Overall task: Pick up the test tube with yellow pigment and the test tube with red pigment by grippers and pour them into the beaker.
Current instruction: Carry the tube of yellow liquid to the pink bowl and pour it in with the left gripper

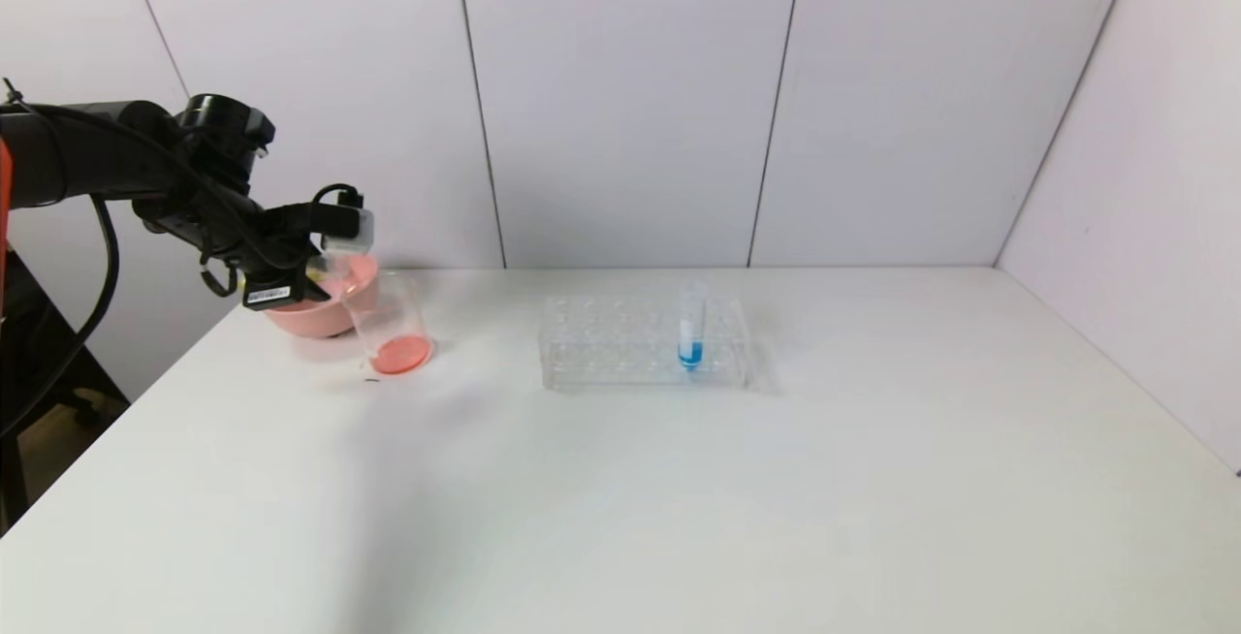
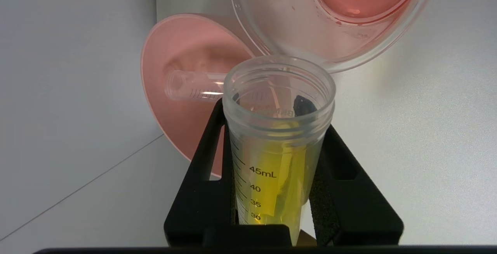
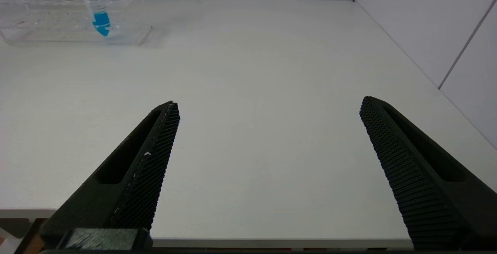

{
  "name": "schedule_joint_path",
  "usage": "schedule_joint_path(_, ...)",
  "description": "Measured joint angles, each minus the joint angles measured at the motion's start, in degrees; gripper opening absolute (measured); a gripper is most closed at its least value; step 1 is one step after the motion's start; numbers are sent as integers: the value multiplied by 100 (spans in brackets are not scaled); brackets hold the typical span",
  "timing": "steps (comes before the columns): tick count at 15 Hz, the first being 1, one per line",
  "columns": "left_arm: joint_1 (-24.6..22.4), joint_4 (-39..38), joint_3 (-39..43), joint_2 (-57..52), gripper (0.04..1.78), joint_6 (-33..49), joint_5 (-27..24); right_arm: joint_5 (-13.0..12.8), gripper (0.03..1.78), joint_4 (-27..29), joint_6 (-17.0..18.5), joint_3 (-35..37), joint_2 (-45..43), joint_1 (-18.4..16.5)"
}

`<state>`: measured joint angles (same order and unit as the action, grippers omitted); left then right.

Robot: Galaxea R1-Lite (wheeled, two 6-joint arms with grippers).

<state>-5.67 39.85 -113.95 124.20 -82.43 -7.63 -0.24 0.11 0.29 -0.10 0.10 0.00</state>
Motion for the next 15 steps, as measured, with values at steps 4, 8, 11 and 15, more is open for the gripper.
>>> schedule_joint_path(4,72,-44,2,41,54,2,268,-2,170,0,0,0,0,0)
schedule_joint_path(8,157,-46,2,72,54,-20,640,-2,170,0,1,0,0,0)
schedule_joint_path(11,173,-44,5,83,54,-32,747,-2,170,-1,0,0,0,0)
schedule_joint_path(15,234,-121,5,96,54,-28,889,-2,170,0,1,0,0,0)
